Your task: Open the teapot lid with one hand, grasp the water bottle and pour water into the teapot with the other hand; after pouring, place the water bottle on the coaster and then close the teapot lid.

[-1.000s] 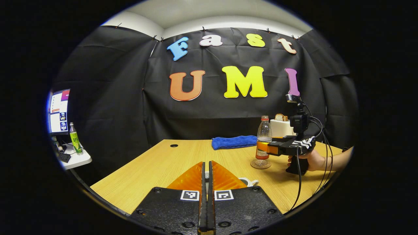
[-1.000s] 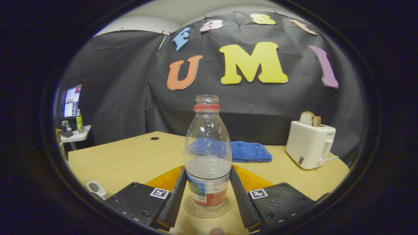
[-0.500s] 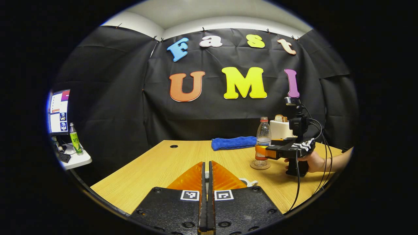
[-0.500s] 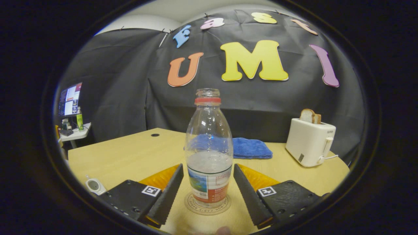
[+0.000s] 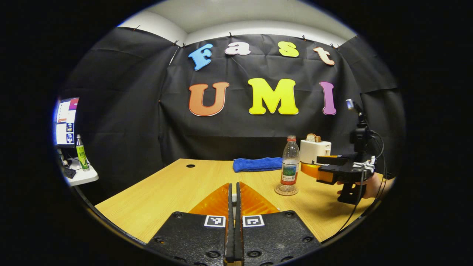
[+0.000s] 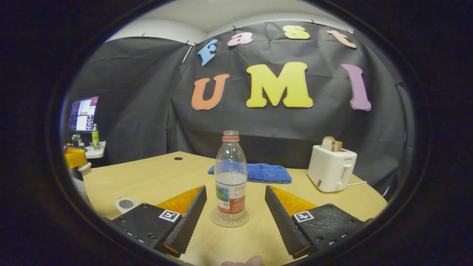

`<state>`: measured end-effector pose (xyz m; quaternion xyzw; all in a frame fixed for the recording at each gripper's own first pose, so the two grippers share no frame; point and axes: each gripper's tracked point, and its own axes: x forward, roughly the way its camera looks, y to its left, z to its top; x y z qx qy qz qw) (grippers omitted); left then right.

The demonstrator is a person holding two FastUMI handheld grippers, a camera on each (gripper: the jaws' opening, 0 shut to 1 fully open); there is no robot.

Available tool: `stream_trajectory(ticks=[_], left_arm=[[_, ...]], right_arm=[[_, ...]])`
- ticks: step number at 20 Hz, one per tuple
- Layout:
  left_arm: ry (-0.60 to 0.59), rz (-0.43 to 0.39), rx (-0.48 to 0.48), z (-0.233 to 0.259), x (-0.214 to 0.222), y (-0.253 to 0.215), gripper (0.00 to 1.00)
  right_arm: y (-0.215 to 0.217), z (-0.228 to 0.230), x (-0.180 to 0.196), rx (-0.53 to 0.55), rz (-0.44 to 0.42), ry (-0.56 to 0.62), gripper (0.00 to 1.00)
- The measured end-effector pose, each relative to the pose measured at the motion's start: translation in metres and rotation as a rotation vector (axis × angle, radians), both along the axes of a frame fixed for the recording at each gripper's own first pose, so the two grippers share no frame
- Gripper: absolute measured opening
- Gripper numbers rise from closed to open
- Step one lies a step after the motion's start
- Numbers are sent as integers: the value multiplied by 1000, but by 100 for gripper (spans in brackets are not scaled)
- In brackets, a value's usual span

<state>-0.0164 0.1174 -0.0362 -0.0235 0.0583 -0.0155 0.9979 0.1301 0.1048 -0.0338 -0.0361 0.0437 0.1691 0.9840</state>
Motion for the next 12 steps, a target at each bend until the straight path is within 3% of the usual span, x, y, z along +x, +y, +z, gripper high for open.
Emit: stream_trajectory(ticks=[6,12], left_arm=[[42,-30,-42,-26,20,-24,3],[82,-39,-52,-50,41,-39,3]], right_arm=[[-54,-13,-58,3,-63,7,95],[-99,-18,-79,44,-152,19,94]])
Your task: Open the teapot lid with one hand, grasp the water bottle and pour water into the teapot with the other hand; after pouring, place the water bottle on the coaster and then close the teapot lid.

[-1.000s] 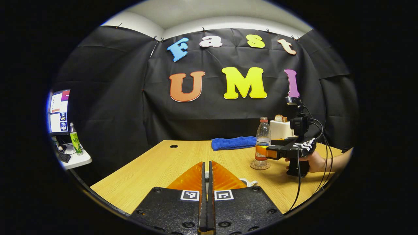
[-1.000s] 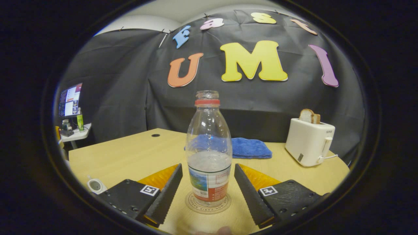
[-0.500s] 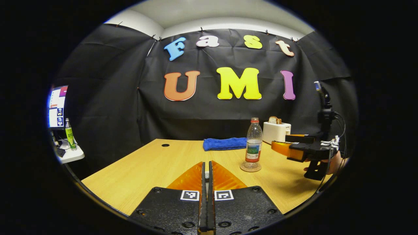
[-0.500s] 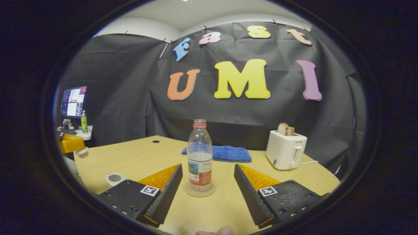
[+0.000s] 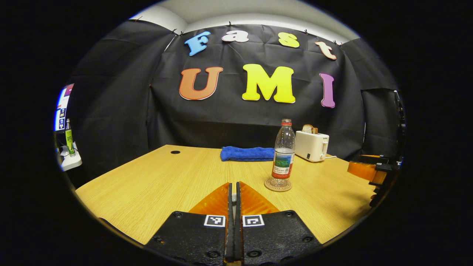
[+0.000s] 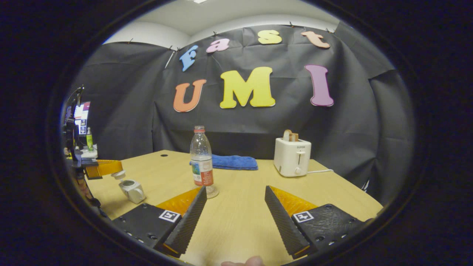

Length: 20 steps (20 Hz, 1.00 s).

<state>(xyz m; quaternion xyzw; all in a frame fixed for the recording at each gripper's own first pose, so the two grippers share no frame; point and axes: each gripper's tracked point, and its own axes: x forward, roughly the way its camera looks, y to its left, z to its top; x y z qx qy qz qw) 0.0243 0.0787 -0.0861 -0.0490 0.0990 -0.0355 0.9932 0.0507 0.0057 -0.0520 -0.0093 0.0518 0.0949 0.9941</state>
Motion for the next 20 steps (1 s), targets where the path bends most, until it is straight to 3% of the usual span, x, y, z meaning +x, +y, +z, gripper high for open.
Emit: stream_trajectory(ticks=[20], left_arm=[[51,29,-13,-22,11,-5,4]], right_arm=[[-15,1,-10,-25,-25,-30,94]])
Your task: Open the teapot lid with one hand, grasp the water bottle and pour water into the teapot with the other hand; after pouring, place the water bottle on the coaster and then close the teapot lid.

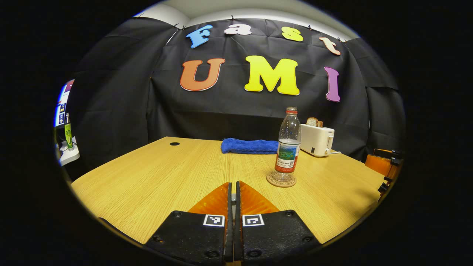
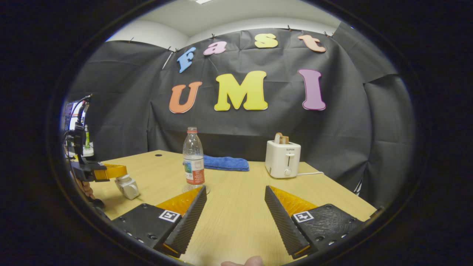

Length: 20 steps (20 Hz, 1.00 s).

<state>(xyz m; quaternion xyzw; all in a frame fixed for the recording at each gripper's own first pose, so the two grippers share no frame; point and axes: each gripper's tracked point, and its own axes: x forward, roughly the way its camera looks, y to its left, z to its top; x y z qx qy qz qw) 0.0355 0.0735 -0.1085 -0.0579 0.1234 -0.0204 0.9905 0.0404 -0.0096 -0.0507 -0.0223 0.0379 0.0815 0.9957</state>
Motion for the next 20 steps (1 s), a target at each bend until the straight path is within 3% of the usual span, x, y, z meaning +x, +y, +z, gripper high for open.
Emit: stream_trajectory(ticks=[5,6,7,8,9,12,16,20], left_arm=[[6,13,8,-3,-3,-2,10],[9,28,18,-3,-3,0,30],[10,48,28,-2,-4,4,44],[0,80,38,4,-5,9,67],[-21,119,47,13,-8,16,84],[-77,208,73,49,-9,26,100],[-146,214,39,107,-15,4,99],[-207,132,13,141,-32,-40,99]], right_arm=[[1,1,-2,18,4,3,95],[2,1,-3,28,4,3,95],[3,1,-4,33,4,2,95],[3,2,-5,38,0,-2,95],[3,3,-5,42,-3,-9,94],[-5,14,-3,30,-29,-38,95],[-8,50,-7,55,-69,-103,94],[-9,80,-20,61,-98,-154,94]])
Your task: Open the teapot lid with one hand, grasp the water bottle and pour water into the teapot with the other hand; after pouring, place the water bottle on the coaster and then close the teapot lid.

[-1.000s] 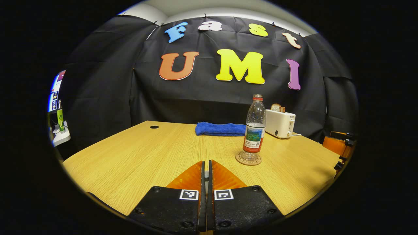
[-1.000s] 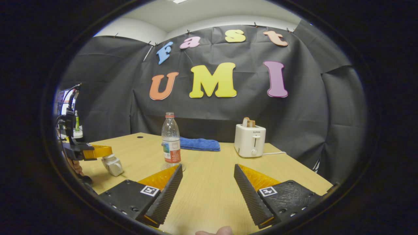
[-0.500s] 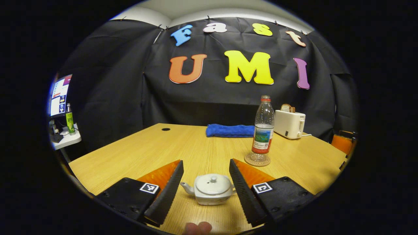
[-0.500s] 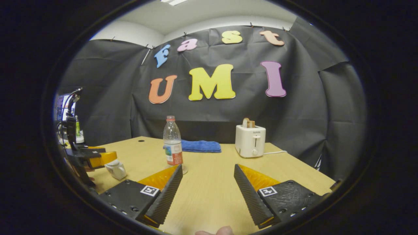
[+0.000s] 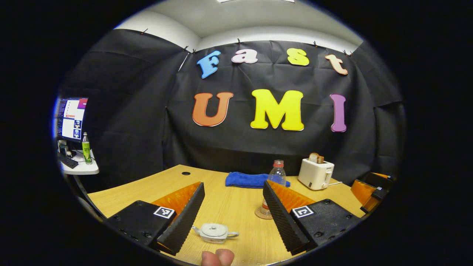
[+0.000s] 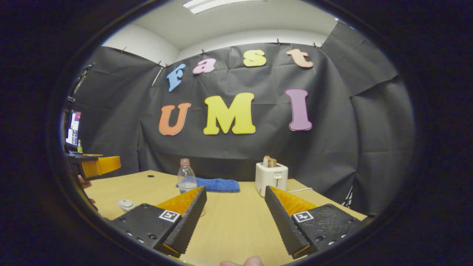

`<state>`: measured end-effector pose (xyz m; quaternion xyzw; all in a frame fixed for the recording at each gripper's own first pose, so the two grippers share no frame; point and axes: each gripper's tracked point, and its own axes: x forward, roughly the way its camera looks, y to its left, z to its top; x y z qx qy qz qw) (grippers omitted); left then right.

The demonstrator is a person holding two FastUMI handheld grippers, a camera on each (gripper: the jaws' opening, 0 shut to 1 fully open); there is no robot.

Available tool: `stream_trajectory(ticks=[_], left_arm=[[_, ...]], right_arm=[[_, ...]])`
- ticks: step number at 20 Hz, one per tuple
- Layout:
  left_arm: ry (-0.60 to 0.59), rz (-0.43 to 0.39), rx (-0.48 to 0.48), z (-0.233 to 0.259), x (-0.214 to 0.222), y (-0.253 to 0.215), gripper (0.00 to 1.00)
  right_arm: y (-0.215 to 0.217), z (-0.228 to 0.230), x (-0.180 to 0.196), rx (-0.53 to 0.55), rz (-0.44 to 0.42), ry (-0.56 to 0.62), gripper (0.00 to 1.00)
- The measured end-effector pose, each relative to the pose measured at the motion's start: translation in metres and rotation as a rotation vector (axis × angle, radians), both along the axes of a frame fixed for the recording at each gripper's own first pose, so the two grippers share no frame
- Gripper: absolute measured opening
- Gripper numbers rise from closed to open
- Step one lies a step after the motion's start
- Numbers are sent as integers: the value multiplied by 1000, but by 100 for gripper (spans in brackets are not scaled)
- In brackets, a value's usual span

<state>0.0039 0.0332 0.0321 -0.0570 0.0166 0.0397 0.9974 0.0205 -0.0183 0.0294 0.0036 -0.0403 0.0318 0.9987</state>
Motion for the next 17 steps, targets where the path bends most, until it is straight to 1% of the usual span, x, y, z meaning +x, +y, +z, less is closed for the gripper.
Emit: stream_trajectory(ticks=[2,6,9,13,17], left_arm=[[-3,-23,34,2,-11,-12,99],[-14,-23,75,4,-25,-22,99],[-21,-35,72,5,-30,-25,99],[-39,-37,69,9,-33,-22,99],[-22,-52,83,3,-31,-24,99]], right_arm=[[-2,10,-11,-2,-11,-25,95],[-4,19,-28,-31,-41,-50,95],[5,14,-35,-47,-38,-43,95],[13,5,-39,-42,-41,-16,94],[18,8,-38,-57,-46,-12,95]])
